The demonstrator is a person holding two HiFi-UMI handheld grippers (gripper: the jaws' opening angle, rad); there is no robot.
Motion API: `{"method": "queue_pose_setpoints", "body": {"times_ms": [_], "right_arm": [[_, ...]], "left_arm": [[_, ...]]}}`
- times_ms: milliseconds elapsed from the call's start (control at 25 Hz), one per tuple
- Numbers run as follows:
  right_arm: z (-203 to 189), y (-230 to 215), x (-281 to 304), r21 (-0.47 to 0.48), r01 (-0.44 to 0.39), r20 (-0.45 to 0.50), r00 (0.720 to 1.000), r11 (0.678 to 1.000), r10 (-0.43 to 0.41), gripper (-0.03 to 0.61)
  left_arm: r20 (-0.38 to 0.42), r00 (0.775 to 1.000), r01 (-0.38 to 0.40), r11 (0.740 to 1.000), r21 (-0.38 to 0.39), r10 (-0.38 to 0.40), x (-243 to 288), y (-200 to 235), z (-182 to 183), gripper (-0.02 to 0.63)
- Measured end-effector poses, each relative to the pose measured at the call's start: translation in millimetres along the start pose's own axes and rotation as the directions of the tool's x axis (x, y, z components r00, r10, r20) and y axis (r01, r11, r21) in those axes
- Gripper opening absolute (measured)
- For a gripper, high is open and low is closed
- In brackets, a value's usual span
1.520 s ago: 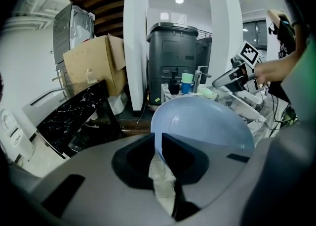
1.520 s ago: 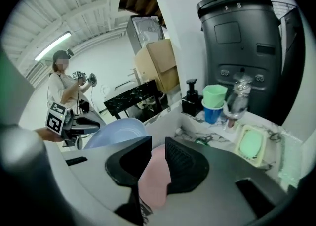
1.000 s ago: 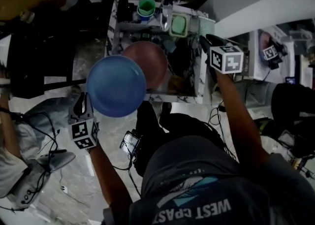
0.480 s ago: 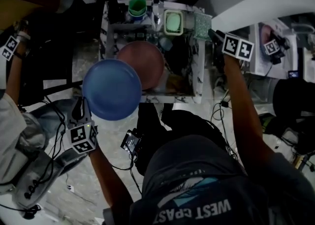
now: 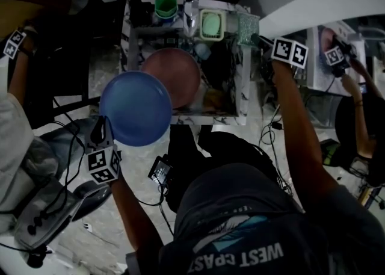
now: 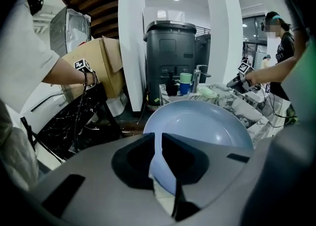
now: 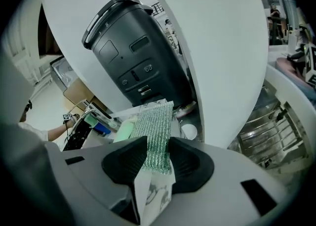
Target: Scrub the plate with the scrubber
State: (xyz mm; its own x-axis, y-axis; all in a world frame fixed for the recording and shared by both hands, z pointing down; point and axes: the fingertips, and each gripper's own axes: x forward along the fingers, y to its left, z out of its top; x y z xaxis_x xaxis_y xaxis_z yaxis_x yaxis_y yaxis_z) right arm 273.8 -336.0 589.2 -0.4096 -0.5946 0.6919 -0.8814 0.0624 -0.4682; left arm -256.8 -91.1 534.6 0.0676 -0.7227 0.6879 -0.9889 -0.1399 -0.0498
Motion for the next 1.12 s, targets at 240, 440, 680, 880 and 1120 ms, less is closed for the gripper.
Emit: {"method": "queue_pose_setpoints", "body": {"times_ms": [240, 440, 680, 880, 1120], "right_arm": [[2, 0, -3, -0.011, 0.031, 0.008, 1.0, 0.999, -0.031, 0.086], [0, 3, -8, -0.017, 0.038, 0.013, 0.999, 0.999, -0.038, 0.041], [6, 28, -38, -0.082, -0.005, 0.03, 1.0, 0.997, 0.007, 0.04], [-11, 82, -67, -0.195, -0.091, -0.027, 0.996, 0.977, 0.087, 0.04], [-75, 172, -73, -0.281, -0.28, -0.159, 0.957, 0.918, 0.243, 0.04]], "left_arm": [[0.002, 1.0, 0.003, 1.0, -0.01, -0.003, 0, -1, -4, 0.046], [0.01, 1.0, 0.008, 1.0, -0.024, -0.008, 0, -4, -6, 0.046], [0.031, 1.0, 0.006, 0.999, -0.032, -0.005, -3, -2, -7, 0.046], [0.044, 0.999, -0.001, 0.999, -0.047, 0.003, -6, 1, -7, 0.046], [0.063, 0.998, 0.0, 0.998, -0.065, 0.004, -7, 2, -9, 0.046]]}}
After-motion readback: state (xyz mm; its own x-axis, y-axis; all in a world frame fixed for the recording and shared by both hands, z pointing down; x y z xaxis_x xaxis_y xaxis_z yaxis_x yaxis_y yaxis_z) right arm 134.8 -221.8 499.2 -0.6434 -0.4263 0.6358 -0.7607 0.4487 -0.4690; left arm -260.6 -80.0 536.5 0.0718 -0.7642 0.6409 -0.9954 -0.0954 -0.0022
